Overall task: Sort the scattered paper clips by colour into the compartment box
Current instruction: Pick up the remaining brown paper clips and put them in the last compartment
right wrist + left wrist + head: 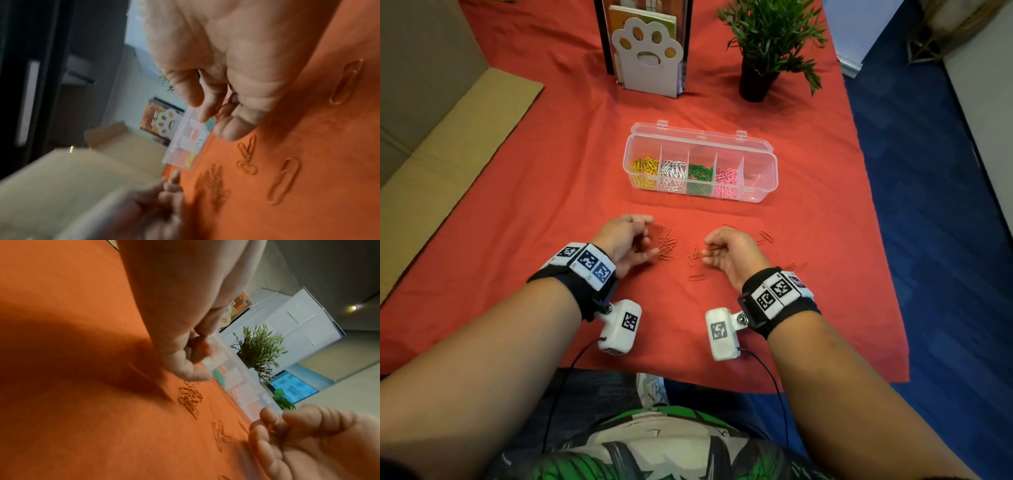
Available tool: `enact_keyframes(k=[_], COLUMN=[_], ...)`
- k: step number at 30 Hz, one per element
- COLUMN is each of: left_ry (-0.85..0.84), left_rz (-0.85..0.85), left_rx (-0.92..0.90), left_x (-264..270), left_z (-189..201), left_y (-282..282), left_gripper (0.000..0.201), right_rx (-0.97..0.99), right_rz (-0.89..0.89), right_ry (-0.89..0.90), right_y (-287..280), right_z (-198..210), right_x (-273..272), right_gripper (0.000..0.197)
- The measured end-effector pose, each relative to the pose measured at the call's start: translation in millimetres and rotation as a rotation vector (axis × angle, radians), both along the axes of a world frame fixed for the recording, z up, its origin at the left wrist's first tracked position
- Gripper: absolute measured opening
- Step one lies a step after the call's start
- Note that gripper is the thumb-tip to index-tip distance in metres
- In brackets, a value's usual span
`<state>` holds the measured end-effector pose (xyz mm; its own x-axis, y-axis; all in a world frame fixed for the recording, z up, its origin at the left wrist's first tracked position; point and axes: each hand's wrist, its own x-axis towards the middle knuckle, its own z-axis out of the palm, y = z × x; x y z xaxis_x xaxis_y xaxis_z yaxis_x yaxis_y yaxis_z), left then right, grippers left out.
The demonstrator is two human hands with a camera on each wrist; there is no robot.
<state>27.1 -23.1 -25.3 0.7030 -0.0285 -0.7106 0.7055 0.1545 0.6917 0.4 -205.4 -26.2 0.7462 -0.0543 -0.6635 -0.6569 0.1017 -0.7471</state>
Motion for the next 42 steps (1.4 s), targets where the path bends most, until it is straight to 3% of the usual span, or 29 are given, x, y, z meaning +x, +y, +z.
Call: enact_keyframes(k=[3, 5, 7, 9, 11, 14, 18, 21, 24, 26, 29, 31, 33, 35, 37, 40, 42], left_ry=[-0.173, -0.333, -0.44, -0.533, -0.592, -0.637, -0.64, -0.6, -0.491, -0.314, 0.011, 0.096, 0.095, 0.052, -0.081, -0.404, -0.516], left_rz=[-0.164, -0.373, -0.556, -0.648, -0.679, -0.676, -0.692, -0.663, -0.536, -0.388, -0.053, 0.044, 0.045, -0.021, -0.195, -0.496, -0.604], left_rx=[0.371, 0.698, 0.915, 0.97, 0.984, 1.028, 1.046, 1.002, 0.832, 0.583, 0.06, -0.136, -0.181, -0.066, 0.268, 0.881, 1.064], left_x=[4, 4, -1, -7, -13, -17, -15, -14, -11, -8, -6, -6, -5, -3, -1, -1, -2], left_z=[-13, -19, -21, -21, -24, -28, -31, -33, -30, -23, -6, 2, 6, 6, 3, -7, -15], left_y=[1, 3, 1, -4, -8, -12, -11, -10, -10, -12, -15, -12, -10, -16, -21, -22, -21], left_gripper=[0.022, 0.013, 0.034, 0.058, 0.066, 0.048, 0.022, 0.02, 0.017, 0.014, 0.023, 0.024, 0.026, 0.027, 0.02, 0.021, 0.028], right_rx=[-0.542, -0.758, -0.9, -1.027, -1.107, -1.166, -1.186, -1.132, -0.838, -0.457, 0.039, 0.088, -0.109, -0.544, -0.921, -1.172, -1.203], right_rz=[0.323, 0.446, 0.486, 0.557, 0.627, 0.685, 0.749, 0.769, 0.557, 0.312, -0.025, -0.057, 0.072, 0.36, 0.595, 0.692, 0.749], right_ry=[-0.062, -0.099, -0.132, -0.2, -0.29, -0.38, -0.341, -0.31, -0.172, -0.059, 0.043, 0.084, 0.083, 0.006, -0.102, -0.229, -0.243], right_y=[6, 13, 19, 26, 33, 35, 25, 14, 4, -1, -8, -11, -11, -9, -3, 6, 11], right_z=[-7, -10, -15, -19, -20, -19, -14, -16, -15, -10, 2, 3, 1, -6, -15, -26, -26], right_x=[6, 5, 2, -4, -12, -17, -16, -12, -4, -4, -10, -11, -8, -4, -7, -14, -17], right_gripper=[0.009, 0.012, 0.029, 0.046, 0.048, 0.033, 0.03, 0.031, 0.019, 0.018, 0.022, 0.023, 0.019, 0.009, 0.021, 0.042, 0.037])
